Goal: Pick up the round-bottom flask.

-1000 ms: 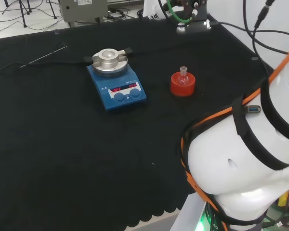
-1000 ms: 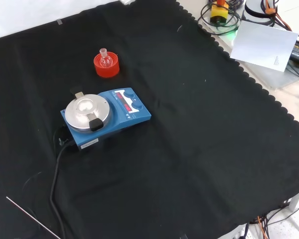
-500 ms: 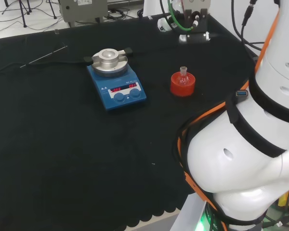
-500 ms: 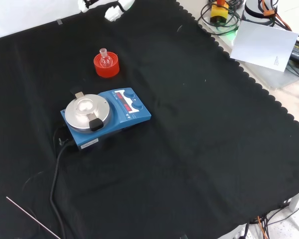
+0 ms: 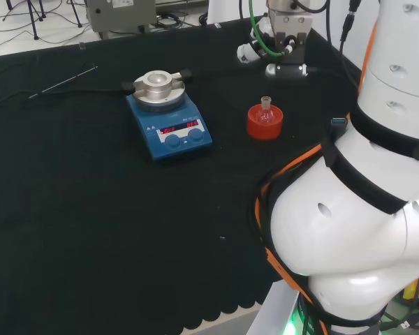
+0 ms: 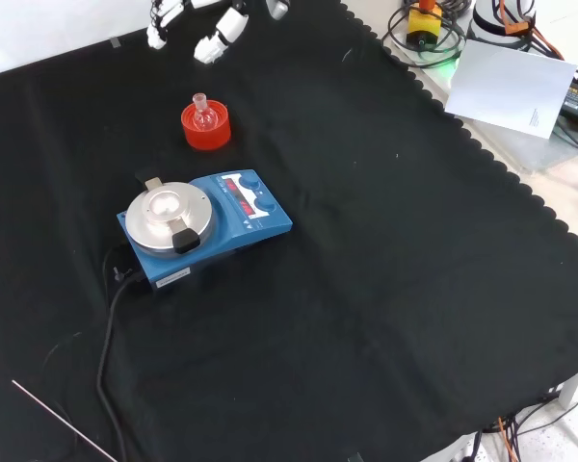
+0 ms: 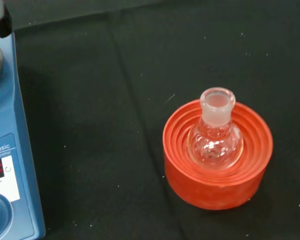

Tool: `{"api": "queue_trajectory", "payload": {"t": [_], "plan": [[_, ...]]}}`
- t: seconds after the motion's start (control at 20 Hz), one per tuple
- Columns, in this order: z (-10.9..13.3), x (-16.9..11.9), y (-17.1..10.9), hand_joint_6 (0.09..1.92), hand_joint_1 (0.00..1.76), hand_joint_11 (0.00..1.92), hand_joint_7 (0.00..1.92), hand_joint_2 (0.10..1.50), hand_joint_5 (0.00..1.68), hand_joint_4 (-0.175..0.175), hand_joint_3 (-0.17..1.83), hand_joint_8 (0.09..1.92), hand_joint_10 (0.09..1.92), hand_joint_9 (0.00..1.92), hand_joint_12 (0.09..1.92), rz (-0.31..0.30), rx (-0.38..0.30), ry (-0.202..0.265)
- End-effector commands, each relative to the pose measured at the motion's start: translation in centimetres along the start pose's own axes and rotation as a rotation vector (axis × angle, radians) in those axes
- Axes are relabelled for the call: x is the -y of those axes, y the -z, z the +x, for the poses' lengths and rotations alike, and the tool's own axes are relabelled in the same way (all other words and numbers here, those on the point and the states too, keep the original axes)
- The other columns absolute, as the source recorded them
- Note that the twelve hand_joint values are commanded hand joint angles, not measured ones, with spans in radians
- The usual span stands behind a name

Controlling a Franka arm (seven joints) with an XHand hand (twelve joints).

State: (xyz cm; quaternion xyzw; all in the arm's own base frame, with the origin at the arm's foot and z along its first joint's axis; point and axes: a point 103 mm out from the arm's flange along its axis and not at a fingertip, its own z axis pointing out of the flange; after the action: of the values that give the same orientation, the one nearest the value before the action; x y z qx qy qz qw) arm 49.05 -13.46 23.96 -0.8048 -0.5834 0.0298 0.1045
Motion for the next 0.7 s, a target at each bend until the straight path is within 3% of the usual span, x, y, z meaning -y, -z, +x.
{"api": "queue_trajectory", "payload": {"t": [0.05,0.4,0.7], "plan": [[-2.2,-1.9,-2.7,0.09,0.58,0.0,0.24,1.02,0.42,-0.031,0.23,0.53,0.62,0.27,1.08,0.004,-0.073,-0.007],[-3.6,-2.4,-5.7,0.09,0.7,0.0,0.26,0.8,0.48,-0.03,0.5,0.55,0.6,0.31,1.1,0.003,-0.107,-0.011],[-4.9,-2.9,-7.6,0.09,0.77,0.0,0.28,0.74,0.53,-0.028,0.56,0.55,0.6,0.33,1.14,0.027,-0.126,-0.026]]}}
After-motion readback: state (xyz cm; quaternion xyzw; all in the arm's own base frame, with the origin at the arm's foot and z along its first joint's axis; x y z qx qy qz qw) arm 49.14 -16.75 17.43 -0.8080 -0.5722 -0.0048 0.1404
